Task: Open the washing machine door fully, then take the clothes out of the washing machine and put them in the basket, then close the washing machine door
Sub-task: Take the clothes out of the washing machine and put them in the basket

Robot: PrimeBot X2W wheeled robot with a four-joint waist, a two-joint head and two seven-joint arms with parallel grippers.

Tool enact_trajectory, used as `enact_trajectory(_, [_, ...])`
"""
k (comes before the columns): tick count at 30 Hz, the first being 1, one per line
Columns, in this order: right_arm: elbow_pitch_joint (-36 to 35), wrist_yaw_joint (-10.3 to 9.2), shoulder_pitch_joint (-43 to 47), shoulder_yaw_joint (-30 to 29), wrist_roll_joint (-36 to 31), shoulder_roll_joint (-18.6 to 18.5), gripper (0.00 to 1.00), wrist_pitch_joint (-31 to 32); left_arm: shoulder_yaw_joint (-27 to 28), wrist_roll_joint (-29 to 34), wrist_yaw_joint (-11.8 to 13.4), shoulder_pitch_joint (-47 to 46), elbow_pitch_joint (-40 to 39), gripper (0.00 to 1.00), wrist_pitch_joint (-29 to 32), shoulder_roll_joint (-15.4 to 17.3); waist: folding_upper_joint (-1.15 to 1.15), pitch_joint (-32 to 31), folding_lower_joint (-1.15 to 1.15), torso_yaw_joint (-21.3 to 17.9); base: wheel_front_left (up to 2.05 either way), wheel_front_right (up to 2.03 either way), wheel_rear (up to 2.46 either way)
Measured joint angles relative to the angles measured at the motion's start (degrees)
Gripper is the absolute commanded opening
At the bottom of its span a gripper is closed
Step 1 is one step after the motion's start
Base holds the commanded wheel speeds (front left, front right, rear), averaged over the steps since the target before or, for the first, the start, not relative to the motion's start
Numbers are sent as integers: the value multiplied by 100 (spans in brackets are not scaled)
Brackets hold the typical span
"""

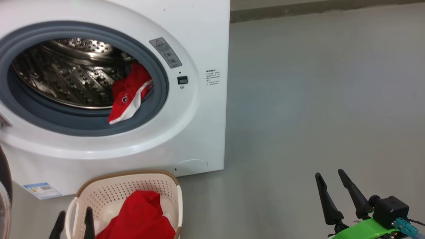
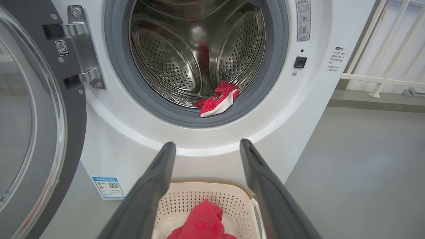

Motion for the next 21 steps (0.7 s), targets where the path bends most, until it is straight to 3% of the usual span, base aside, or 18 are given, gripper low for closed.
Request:
enact_trajectory(4, [-41,0,-30,-1,-5,101,100,0,-225,-158,0,-360,260,100,0,80,0,167,0,1,0,0,0])
enact_trajectory(21, [-163,0,-697,53,-102,458,100,0,-1464,-1042,0,-3910,2241,100,81,1381,0,1287,0,-296,0,0,0])
